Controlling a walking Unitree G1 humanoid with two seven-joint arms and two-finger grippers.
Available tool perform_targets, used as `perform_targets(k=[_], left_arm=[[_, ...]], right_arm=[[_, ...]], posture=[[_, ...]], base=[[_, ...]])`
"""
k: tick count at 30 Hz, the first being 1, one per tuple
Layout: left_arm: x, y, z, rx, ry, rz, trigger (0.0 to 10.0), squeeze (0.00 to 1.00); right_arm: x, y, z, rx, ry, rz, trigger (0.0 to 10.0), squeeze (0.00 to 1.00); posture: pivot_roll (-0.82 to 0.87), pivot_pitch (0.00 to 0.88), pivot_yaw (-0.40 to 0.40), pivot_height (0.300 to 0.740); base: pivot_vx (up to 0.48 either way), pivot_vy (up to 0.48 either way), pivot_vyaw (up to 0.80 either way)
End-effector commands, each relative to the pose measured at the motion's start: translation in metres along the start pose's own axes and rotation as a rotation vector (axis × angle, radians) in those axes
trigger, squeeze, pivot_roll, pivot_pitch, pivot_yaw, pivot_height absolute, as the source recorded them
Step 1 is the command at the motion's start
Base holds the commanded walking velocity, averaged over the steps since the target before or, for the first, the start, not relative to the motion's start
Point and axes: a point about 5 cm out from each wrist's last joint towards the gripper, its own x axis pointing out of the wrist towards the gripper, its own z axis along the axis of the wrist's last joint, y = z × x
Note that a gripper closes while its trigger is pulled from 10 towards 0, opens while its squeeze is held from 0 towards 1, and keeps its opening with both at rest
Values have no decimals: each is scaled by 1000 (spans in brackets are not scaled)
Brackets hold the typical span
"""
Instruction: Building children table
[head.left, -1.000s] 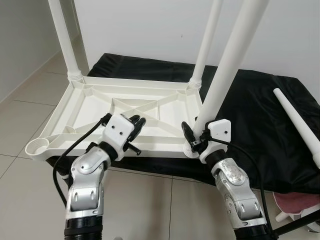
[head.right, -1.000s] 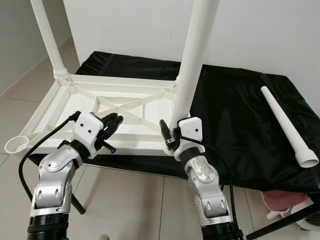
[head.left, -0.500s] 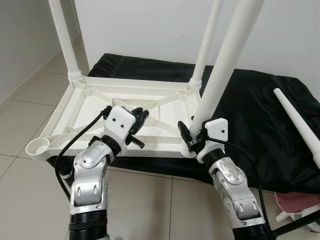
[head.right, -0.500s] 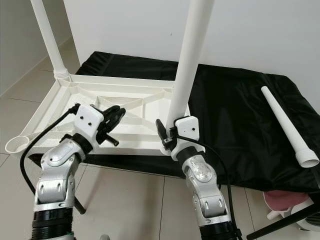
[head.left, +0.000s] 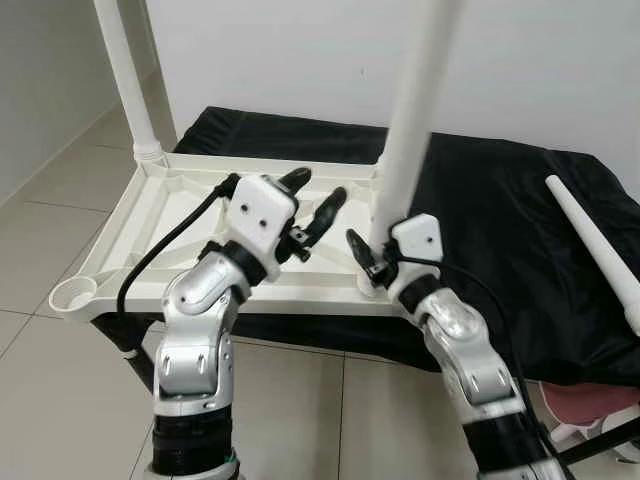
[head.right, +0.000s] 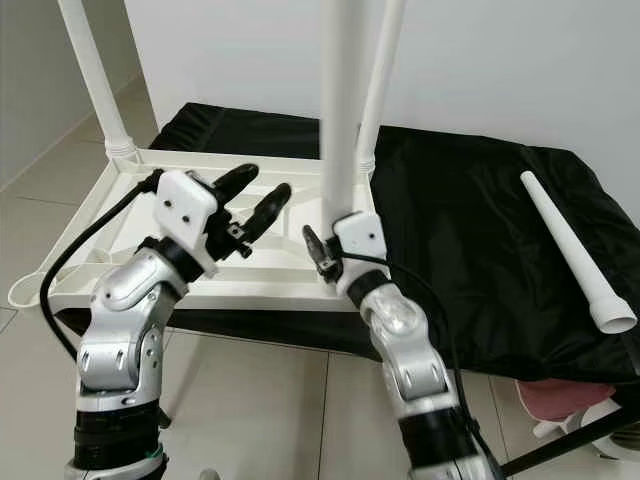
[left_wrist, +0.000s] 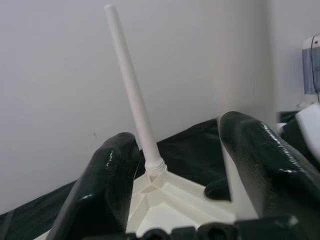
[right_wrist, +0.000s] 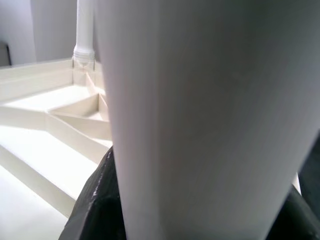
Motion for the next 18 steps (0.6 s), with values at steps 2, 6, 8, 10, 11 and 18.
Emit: perform_targets(k=[2,6,8,10,11,18], left_arm=[[2,-1,8,-8,-31,25,10000,1000],[3,-8,21,-59,-79,-70,10000,0],[3,-9,23,-70,-87,-89,10000,0],[3,-12,25,-74,-87,-112,10000,0],[4,-14,25,-84,-85,-132,10000,0],[10,-17,23,-135,-74,-127,10000,0]], right_arm=[[3,0,-3,-35,20,10,10000,0],[12,-4,4,-58,-4,6,10000,0],[13,-4,5,-62,-10,8,10000,0],[14,-4,6,-63,-17,14,10000,0],[15,-2,8,-85,-28,32,10000,0],[15,12,16,-150,-93,90,10000,0]], posture=[[64,0,-59,740],[73,0,-70,740],[73,0,-70,740],[76,0,-71,740],[77,0,-70,740],[70,0,-63,740]], base=[[0,0,0],[0,0,0],[0,0,0],[0,0,0],[0,0,0],[0,0,0]])
